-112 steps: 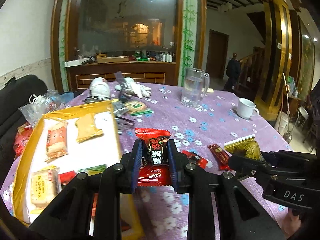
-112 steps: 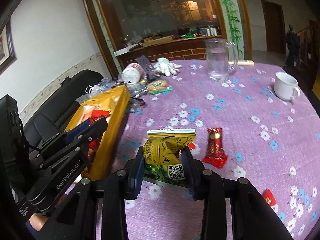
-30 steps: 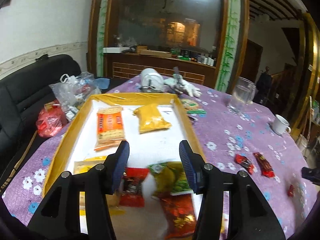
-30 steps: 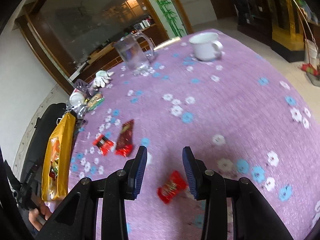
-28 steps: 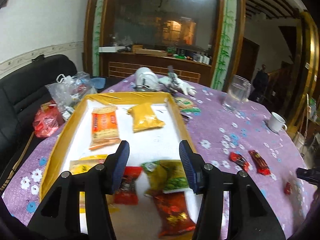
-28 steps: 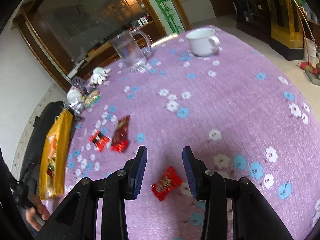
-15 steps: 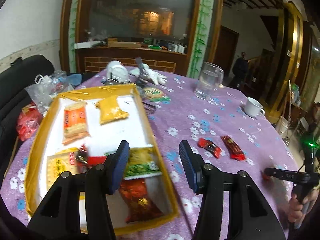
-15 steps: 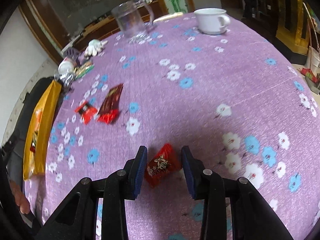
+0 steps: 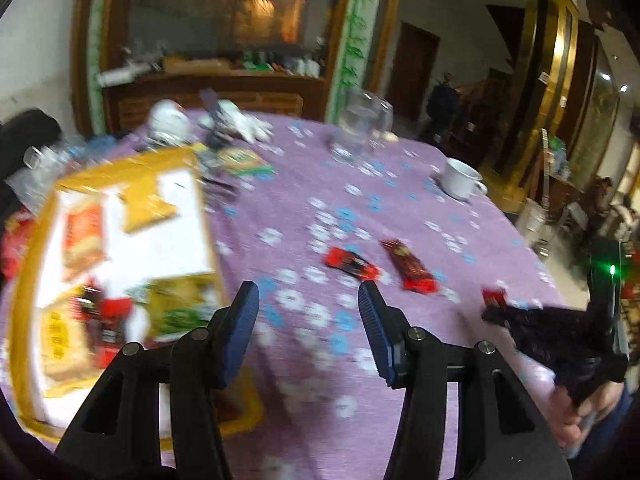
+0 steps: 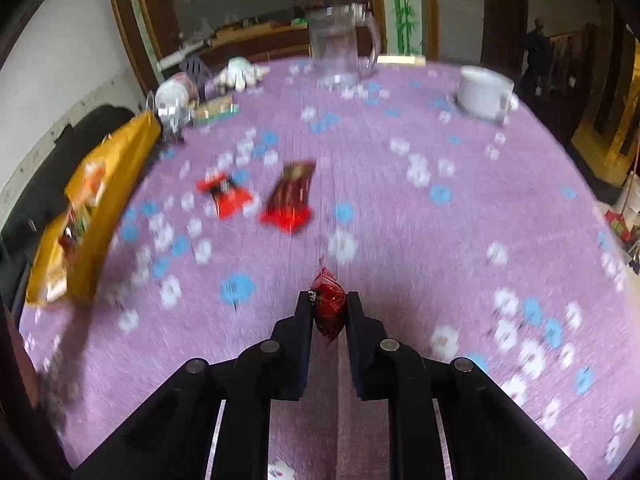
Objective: Organize snacks
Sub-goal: 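Grasp a red wrapped candy with the right tool while the left tool grasps a red-black candy pack, then lift the red candy with the right tool while the left tool lifts the red-black pack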
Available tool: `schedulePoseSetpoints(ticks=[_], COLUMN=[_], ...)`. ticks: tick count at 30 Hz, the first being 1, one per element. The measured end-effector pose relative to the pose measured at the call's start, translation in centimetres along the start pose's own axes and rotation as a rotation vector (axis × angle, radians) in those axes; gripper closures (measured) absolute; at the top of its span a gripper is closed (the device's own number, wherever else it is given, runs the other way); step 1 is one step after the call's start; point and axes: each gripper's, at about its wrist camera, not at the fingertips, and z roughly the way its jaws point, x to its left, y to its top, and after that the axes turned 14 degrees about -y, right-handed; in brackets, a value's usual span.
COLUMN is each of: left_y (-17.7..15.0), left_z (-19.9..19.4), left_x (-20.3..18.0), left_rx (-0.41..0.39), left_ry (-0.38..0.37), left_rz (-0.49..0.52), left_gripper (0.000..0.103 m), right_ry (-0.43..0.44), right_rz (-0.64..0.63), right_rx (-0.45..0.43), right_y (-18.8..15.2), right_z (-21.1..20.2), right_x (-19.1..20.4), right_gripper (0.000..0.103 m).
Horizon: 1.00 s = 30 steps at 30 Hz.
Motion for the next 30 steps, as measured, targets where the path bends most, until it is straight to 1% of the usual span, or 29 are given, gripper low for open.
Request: schedulePoseSetpoints(ticks=[3, 5, 6, 7, 8, 9, 11, 12, 14, 16, 17, 19, 20, 21, 22, 23, 26, 28, 30], left_y=[1.1, 1.8, 2.2, 2.3, 2.7, 2.8, 3.3, 3.4, 3.6, 3.7, 3.6, 3.4, 3.3, 3.2, 3.2, 2.9, 2.0, 1.7, 1.1], left_z=[2.6, 4.9, 6.2, 7.0, 8.3, 8.8, 10.5, 11.2, 12.7, 14.0, 15.0, 16.1, 16.4, 16.4, 16.5, 16.4, 15.0, 14.0, 12.8], left_x=[-0.4, -0.1, 0.3, 0.5, 1.0, 1.3, 1.7, 1.6, 1.2, 0.7, 0.1, -0.7, -1.0, -1.5, -1.5, -1.7, -1.1, -0.2, 0.5], left_rx=[0.087, 0.149, 0.185, 0.205, 0.23, 0.236, 0.256, 0.26, 0.266, 0.289, 0.307, 0.327, 0.338, 0.329, 0.334, 0.339, 0.333, 0.325, 0.304], left_ry=[-0.084, -0.115, -0.108, -0.108, -0.125, -0.13, -0.099, -0.092, -0.047, -0.036, 0.007, 0.058, 0.076, 0.103, 0.115, 0.123, 0.105, 0.094, 0.059], left_rz=[-0.077, -0.152, -0.196, -0.222, -0.278, -0.299, -0.342, -0.353, -0.355, -0.341, -0.305, -0.252, -0.222, -0.176, -0.149, -0.113, -0.07, -0.064, -0.08], left_gripper=[0.053, 0.053, 0.053, 0.054, 0.054, 0.056, 0.058, 0.058, 0.058, 0.06, 0.061, 0.061, 0.064, 0.07, 0.073, 0.077, 0.08, 0.081, 0.081], right_ry=[-0.002, 0.015, 0.03, 0.052, 0.072, 0.084, 0.093, 0.09, 0.102, 0.125, 0.133, 0.149, 0.157, 0.161, 0.17, 0.175, 0.188, 0.194, 0.196], right_rz=[0.019, 0.071, 0.097, 0.125, 0.15, 0.168, 0.166, 0.161, 0.166, 0.171, 0.17, 0.165, 0.163, 0.163, 0.163, 0.166, 0.176, 0.181, 0.176], right_rx=[-0.064, -0.09, -0.094, -0.1, -0.107, -0.105, -0.084, -0.087, -0.083, -0.071, -0.075, -0.089, -0.096, -0.099, -0.1, -0.1, -0.099, -0.098, -0.092], right_y=[2.3, 4.0, 4.5, 4.9, 5.1, 5.0, 4.8, 4.7, 4.4, 4.4, 4.3, 4.2, 4.2, 4.1, 4.0, 4.0, 3.9, 3.8, 3.8], right_z=[-1.1, -0.7, -0.3, 0.2, 0.7, 1.3, 2.2, 2.4, 2.6, 2.6, 2.5, 2.0, 1.7, 1.5, 1.4, 1.3, 1.1, 1.1, 1.2], right_x=[-0.2, -0.6, -0.9, -1.2, -1.4, -1.6, -2.0, -2.2, -2.6, -2.6, -2.5, -2.5, -2.4, -2.5, -2.5, -2.5, -2.8, -2.9, -2.7], right_gripper=[0.086, 0.086, 0.086, 0.086, 0.086, 0.086, 0.086, 0.086, 0.086, 0.086, 0.086, 0.086, 0.086, 0.086, 0.086, 0.086, 0.086, 0.086, 0.086])
